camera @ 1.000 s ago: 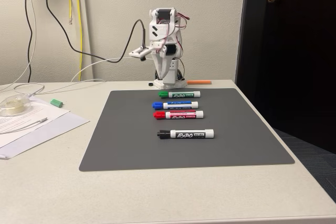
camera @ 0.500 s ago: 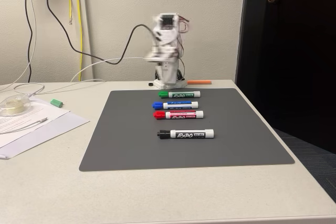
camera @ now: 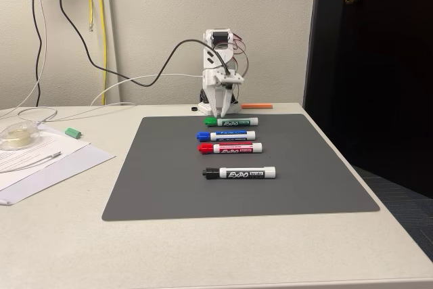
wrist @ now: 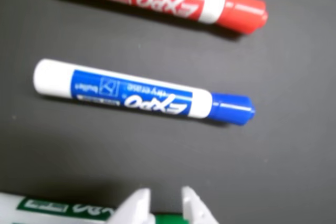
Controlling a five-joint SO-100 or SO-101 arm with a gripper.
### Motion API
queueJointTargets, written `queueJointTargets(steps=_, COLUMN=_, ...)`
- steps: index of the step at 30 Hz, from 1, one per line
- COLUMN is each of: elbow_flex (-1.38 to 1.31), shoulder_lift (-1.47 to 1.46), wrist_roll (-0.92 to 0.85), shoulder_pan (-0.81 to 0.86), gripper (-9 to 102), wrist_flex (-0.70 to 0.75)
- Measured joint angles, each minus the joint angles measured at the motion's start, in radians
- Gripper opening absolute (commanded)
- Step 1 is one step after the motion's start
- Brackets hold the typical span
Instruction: Pick up the green marker.
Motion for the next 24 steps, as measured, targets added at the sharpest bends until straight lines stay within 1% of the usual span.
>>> queueJointTargets(steps=5, elbow_flex=0.0, shoulder_lift=-0.057, wrist_roll=0.035, shoulder_pan=0.0, gripper=12, wrist_flex=-0.008)
queueJointTargets(steps=10, elbow_flex=-0.009, shoulder_lift=-0.098, wrist_roll=0.213, shoulder_pan=-0.005, gripper=11, wrist_flex=-0.009)
queueJointTargets(steps=11, elbow_flex=-0.023, shoulder_lift=-0.107, wrist_roll=0.302, shoulder_pan=-0.014, gripper=9, wrist_flex=-0.009)
queueJointTargets(steps=14, elbow_flex=-0.097, shoulder_lift=-0.161, wrist_roll=0.492, shoulder_pan=-0.061, gripper=4, wrist_flex=-0.003)
queueJointTargets(steps=16, elbow_flex=-0.117, shoulder_lift=-0.176, wrist_roll=0.543, shoulder_pan=-0.081, gripper=3, wrist_flex=0.009)
queueJointTargets(steps=17, elbow_flex=-0.135, shoulder_lift=-0.196, wrist_roll=0.646, shoulder_pan=-0.089, gripper=3, wrist_flex=0.029)
queueJointTargets(steps=19, elbow_flex=-0.242, shoulder_lift=-0.311, wrist_roll=0.782, shoulder_pan=-0.147, gripper=2, wrist_flex=0.066)
queueJointTargets(steps=20, elbow_flex=-0.302, shoulder_lift=-0.374, wrist_roll=0.824, shoulder_pan=-0.163, gripper=2, wrist_flex=0.072)
queueJointTargets(steps=21, elbow_flex=-0.357, shoulder_lift=-0.437, wrist_roll=0.902, shoulder_pan=-0.17, gripper=2, wrist_flex=0.095)
queueJointTargets(steps=22, elbow_flex=-0.397, shoulder_lift=-0.492, wrist_roll=0.945, shoulder_pan=-0.169, gripper=1, wrist_flex=0.1)
queueJointTargets(steps=24, elbow_flex=-0.428, shoulder_lift=-0.555, wrist_roll=1.068, shoulder_pan=-0.201, gripper=1, wrist_flex=0.064)
